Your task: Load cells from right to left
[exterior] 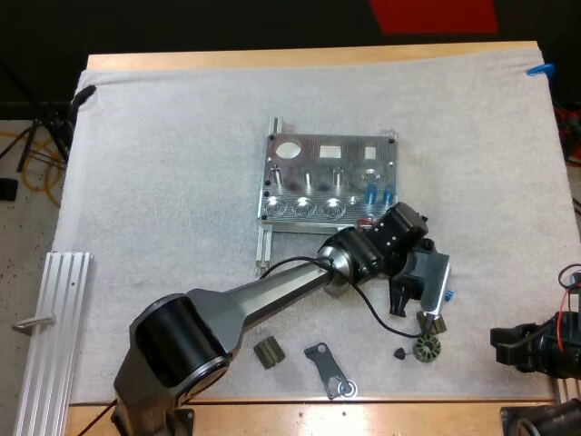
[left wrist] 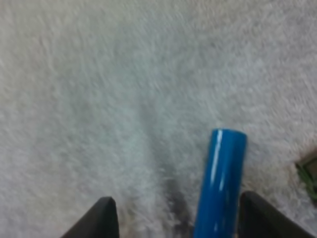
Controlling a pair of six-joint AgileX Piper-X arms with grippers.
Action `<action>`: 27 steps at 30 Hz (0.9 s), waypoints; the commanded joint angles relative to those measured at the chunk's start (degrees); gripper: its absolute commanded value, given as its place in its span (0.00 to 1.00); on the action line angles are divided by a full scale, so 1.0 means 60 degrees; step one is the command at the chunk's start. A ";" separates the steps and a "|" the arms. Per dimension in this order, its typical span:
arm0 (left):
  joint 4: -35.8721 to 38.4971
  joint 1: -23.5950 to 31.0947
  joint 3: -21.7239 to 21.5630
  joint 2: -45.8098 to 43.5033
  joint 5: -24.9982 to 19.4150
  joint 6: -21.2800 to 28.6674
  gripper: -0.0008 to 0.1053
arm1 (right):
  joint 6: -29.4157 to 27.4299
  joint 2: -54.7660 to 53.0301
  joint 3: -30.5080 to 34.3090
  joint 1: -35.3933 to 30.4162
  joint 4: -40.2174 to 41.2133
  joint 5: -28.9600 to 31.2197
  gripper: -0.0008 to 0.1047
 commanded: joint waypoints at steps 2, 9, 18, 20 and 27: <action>-0.0030 0.0001 -0.0064 -0.0032 -0.0077 -0.0591 0.50 | -0.0107 -0.0065 0.0013 -0.0038 0.0009 -0.0093 0.44; -0.0103 0.0001 -0.0064 -0.0032 0.0578 -0.1720 0.50 | -0.0107 -0.0065 0.0013 -0.0038 0.0007 -0.0093 0.44; -0.0053 0.0001 -0.0064 -0.0032 0.1025 -0.1446 0.50 | -0.0107 -0.0065 0.0013 -0.0038 -0.0051 -0.0093 0.44; -0.0053 0.0001 -0.0064 -0.0032 0.0459 -0.1126 0.50 | -0.0107 -0.0065 0.0013 -0.0038 -0.0051 -0.0093 0.44; -0.0020 0.0001 -0.0064 -0.0032 -0.0773 0.0473 0.50 | -0.0107 -0.0065 0.0013 -0.0038 -0.0051 -0.0093 0.44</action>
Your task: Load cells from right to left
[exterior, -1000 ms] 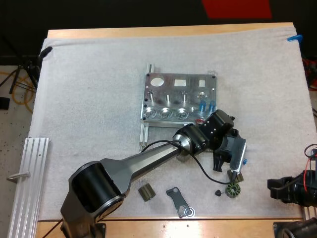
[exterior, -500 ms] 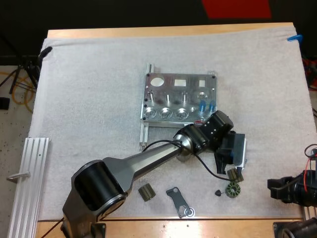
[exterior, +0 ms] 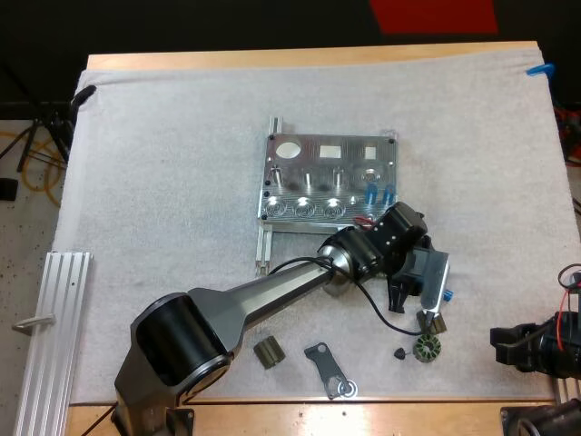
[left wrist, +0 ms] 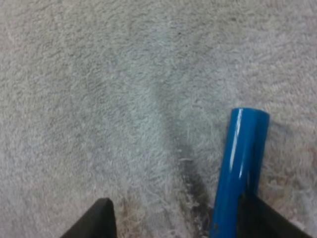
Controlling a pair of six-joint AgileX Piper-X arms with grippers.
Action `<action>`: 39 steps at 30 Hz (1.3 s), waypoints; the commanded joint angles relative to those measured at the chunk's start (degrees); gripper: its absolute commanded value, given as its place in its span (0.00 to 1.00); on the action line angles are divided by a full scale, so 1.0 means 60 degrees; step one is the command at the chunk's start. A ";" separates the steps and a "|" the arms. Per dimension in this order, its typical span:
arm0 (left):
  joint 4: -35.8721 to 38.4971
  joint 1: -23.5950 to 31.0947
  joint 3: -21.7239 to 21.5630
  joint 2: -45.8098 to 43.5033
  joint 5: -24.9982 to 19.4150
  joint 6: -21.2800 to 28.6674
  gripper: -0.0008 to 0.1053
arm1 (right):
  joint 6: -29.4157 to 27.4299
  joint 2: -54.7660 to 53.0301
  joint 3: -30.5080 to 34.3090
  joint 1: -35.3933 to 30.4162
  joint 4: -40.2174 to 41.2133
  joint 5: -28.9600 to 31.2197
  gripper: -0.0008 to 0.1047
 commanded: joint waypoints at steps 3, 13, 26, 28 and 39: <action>0.0204 0.0001 -0.0064 -0.0049 -0.0202 0.0650 0.50 | -0.0107 -0.0065 0.0013 -0.0038 -0.0035 -0.0093 0.44; 0.1098 0.0001 -0.0064 -0.0049 -0.0384 0.2107 0.50 | -0.0226 -0.0036 0.0013 -0.0038 -0.0035 -0.0093 0.44; 0.1045 0.0001 -0.0064 -0.0026 -0.0329 0.2059 0.50 | -0.0224 -0.0036 0.0013 -0.0038 -0.0035 -0.0111 0.44; 0.1045 0.0001 -0.0064 -0.0026 -0.0243 0.2059 0.50 | -0.0224 -0.0036 0.0013 -0.0038 -0.0035 -0.0111 0.44; 0.1011 -0.0194 -0.0064 0.0098 -0.0391 0.2129 0.26 | -0.0254 -0.0036 0.0013 -0.0038 -0.0035 -0.0318 0.44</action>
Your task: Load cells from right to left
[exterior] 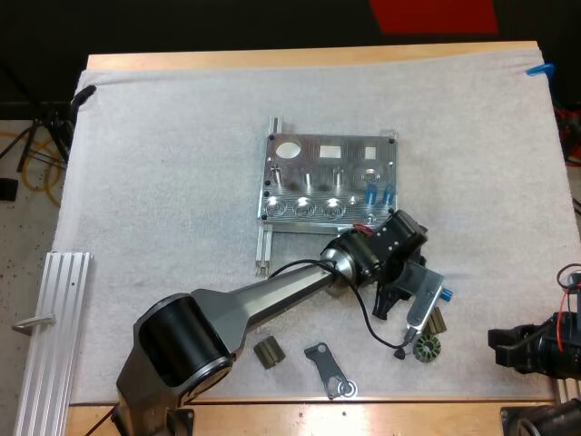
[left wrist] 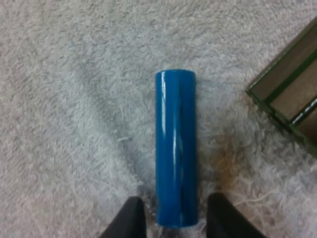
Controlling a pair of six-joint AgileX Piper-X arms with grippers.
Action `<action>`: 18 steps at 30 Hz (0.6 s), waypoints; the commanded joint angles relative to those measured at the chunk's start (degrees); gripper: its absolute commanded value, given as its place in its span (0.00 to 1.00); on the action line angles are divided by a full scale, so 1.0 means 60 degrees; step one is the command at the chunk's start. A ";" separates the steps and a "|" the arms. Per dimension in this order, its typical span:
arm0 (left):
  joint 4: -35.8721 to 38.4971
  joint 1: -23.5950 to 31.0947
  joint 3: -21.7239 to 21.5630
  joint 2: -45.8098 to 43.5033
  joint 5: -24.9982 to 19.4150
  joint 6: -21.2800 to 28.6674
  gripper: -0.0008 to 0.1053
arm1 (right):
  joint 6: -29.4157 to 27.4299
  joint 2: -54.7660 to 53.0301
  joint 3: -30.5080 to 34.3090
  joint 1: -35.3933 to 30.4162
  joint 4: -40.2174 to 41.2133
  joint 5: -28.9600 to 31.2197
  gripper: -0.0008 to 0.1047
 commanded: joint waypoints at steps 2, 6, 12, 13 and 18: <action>0.0018 -0.0048 -0.0064 0.0022 -0.0243 0.0147 0.14 | -0.0215 -0.0036 0.0013 -0.0038 -0.0035 -0.0109 0.44; 0.0028 -0.0140 -0.0064 0.0022 -0.0416 0.0147 0.01 | -0.0214 -0.0036 0.0013 -0.0038 -0.0035 -0.0109 0.44; 0.0028 -0.0272 -0.0064 0.0022 -0.0430 0.0147 0.01 | -0.0214 -0.0036 0.0013 -0.0038 -0.0035 -0.0109 0.44; 0.0028 -0.0300 -0.0064 0.0022 -0.0423 0.0147 0.01 | -0.0214 -0.0036 0.0013 -0.0038 -0.0035 -0.0109 0.44; 0.0400 -0.0497 -0.0064 0.0022 -0.1087 -0.0007 0.01 | -0.0521 -0.0036 0.0013 -0.0038 -0.0035 -0.0018 0.44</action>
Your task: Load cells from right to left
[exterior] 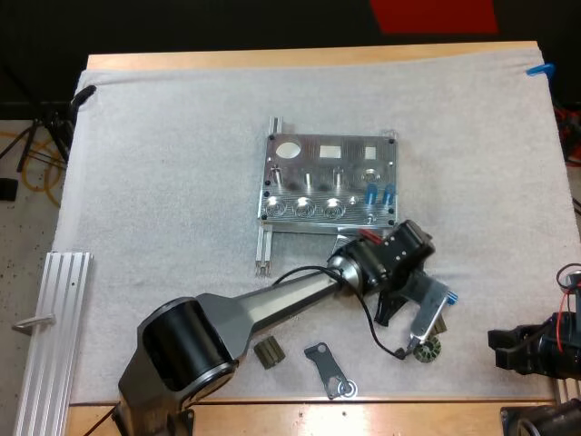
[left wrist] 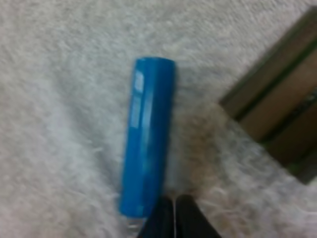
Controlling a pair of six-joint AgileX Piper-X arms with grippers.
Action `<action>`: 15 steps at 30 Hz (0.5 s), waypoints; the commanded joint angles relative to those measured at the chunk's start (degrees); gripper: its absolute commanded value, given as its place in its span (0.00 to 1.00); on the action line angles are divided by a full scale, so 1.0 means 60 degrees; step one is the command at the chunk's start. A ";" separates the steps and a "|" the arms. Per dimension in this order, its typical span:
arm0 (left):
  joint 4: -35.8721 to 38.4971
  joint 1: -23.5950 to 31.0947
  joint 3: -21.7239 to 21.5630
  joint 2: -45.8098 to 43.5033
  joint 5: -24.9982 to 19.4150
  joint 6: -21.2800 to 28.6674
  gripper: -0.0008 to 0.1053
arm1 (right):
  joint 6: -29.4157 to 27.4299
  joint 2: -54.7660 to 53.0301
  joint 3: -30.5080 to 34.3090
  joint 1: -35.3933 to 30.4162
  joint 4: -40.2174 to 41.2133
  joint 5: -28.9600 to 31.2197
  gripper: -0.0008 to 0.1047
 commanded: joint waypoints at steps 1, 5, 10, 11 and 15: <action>0.0254 -0.0104 -0.0051 0.0002 -0.0382 -0.0037 0.01 | -0.0171 -0.0036 0.0013 -0.0038 -0.0035 -0.0018 0.44; 0.1106 -0.0172 -0.0051 0.0002 -0.0467 -0.0147 0.01 | -0.0566 -0.0036 0.0013 -0.0038 -0.0035 0.0405 0.44; 0.1317 -0.0172 -0.0051 -0.0172 -0.0467 -0.1522 0.01 | -0.0907 -0.0009 0.0013 -0.0038 -0.0035 0.0750 0.44; 0.1317 -0.0148 -0.0051 -0.0291 -0.0467 -0.1760 0.01 | -0.0922 0.0024 0.0013 -0.0038 -0.0035 0.0790 0.44; 0.1292 -0.0150 -0.0051 -0.0768 -0.0359 -0.1925 0.12 | -0.1183 0.0225 0.0013 -0.0038 -0.0035 0.0833 0.44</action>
